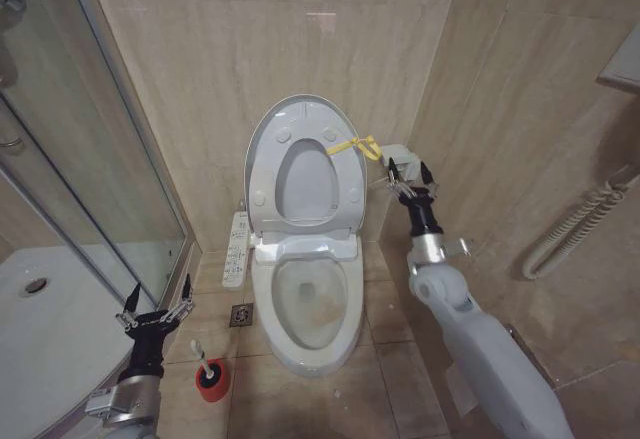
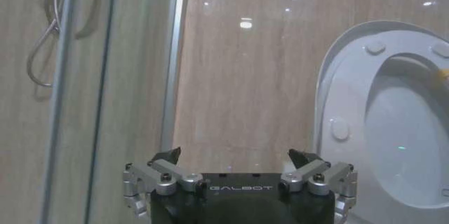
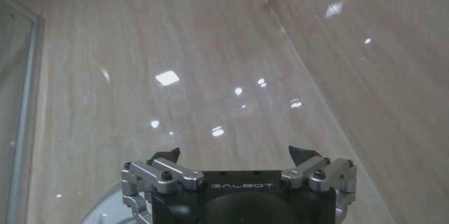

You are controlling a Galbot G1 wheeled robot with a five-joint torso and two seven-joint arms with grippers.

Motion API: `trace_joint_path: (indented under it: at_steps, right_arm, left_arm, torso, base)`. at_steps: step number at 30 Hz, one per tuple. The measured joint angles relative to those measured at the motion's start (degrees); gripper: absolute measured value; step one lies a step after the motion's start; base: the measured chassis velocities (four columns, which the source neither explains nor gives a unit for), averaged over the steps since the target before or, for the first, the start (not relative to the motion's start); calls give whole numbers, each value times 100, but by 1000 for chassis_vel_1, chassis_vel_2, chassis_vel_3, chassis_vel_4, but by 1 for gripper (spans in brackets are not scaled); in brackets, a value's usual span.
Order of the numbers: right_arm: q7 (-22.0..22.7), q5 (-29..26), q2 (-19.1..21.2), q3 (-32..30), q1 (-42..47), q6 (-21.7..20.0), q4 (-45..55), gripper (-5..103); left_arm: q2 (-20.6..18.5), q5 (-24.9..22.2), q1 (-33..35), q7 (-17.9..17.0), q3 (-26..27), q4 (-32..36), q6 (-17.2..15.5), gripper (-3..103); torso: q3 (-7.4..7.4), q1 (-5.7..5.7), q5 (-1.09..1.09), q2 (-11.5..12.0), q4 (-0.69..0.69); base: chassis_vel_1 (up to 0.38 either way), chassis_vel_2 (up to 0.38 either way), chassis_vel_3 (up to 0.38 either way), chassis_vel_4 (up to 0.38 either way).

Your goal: Open the toilet lid, clean the toilet bowl with a toilet brush, close the toilet lid, and flush.

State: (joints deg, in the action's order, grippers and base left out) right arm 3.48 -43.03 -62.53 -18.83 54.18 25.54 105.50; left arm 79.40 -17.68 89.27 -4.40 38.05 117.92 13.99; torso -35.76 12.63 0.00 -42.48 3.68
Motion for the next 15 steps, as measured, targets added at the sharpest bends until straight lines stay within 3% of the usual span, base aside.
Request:
trace_joint_path:
  at_steps: [9,15]
  right_arm:
    - [247,417,200,-583,1407,-211,1315,100]
    - [392,806,91,-830,2455,-309,1982,100]
  left_arm:
    - [100,104,-47,1,-255,46,-8,100]
    - [123,129,-42,2,-307,114,-8,100]
  torso:
    - [0,0,0,0,-1]
    - [0,-1,0,-1,0]
  base:
    - [0,0,0,0]
    - [0,0,0,0]
